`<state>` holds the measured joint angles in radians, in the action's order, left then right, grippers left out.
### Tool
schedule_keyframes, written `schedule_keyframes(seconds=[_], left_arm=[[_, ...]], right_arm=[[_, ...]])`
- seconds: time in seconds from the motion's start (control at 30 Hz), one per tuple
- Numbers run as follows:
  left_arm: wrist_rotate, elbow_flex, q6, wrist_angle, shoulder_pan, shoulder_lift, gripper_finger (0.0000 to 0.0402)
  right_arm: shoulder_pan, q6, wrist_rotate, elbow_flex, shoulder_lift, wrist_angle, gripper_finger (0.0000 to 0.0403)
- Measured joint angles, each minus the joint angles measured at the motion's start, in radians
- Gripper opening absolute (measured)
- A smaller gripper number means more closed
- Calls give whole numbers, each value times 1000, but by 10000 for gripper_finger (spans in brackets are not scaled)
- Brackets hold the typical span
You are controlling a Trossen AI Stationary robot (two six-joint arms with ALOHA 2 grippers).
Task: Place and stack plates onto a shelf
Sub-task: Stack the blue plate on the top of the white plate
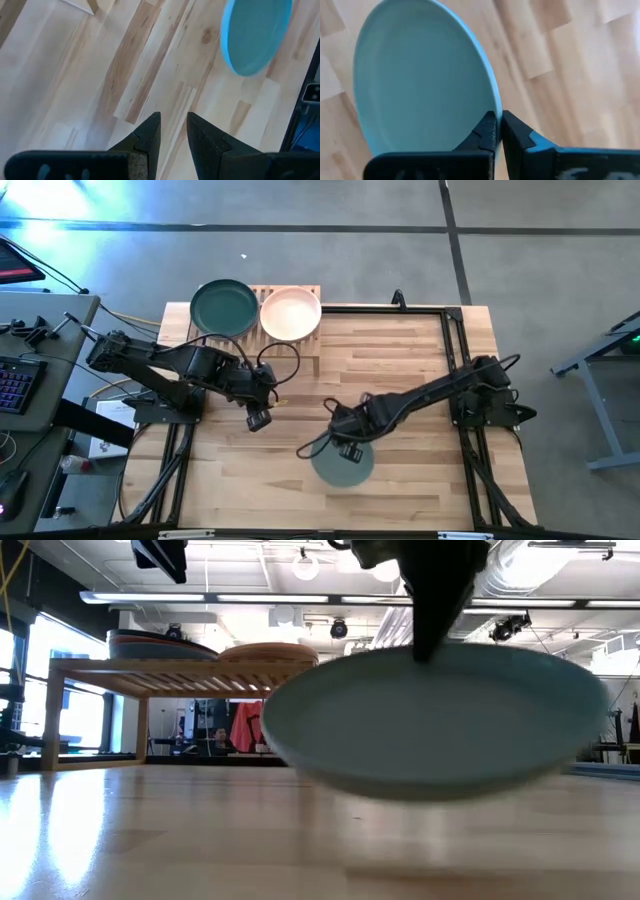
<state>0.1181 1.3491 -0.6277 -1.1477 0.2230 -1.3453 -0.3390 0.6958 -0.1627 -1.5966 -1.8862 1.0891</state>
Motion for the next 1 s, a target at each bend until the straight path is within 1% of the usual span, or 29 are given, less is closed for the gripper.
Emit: schedule_keyframes(seconds=[0.13, 0.3, 0.43, 0.6, 0.73, 0.8, 1.0], left_arm=[[15, 0, 11, -6, 1, 0, 85], [19, 0, 11, -57, 1, 0, 85], [26, -8, -8, -74, 1, 1, 85], [38, -55, -111, -69, -21, 1, 94], [49, -94, -211, -21, -59, 1, 107], [49, -98, -268, -1, -81, 0, 111], [43, -98, -378, 31, -151, 0, 109]], right_arm=[[24, -44, -39, -71, 0, 86, 0], [56, -82, -77, -153, 0, 183, 0], [99, -94, -103, -221, 1, 258, 0], [166, -95, -136, -306, 1, 326, 0], [224, -130, -151, -371, 2, 359, 0], [253, -146, -151, -397, 1, 375, 0], [339, -201, -151, -451, 1, 382, 0]])
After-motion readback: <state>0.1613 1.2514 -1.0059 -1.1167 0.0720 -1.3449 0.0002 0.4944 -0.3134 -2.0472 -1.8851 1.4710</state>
